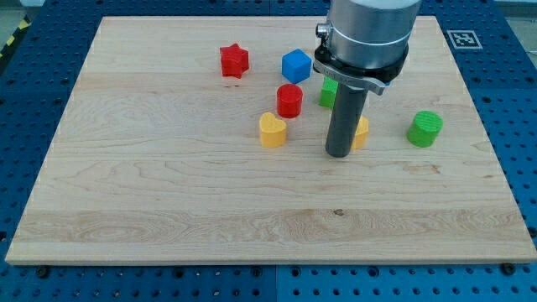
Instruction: Slide the yellow heart a bit left
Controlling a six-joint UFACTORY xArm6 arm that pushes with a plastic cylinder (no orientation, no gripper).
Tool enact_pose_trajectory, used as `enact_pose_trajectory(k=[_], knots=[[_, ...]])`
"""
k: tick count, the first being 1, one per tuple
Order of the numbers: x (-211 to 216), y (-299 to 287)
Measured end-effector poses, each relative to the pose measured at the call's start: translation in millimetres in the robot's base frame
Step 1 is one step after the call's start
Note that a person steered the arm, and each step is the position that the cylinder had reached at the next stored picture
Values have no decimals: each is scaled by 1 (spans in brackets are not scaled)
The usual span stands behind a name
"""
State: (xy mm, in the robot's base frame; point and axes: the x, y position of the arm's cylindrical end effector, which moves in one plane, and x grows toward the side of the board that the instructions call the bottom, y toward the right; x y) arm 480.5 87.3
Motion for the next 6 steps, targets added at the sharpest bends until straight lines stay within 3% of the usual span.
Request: enact_pose_trajectory(k=[3,6], knots=[[-6,-57],[-17,-47]])
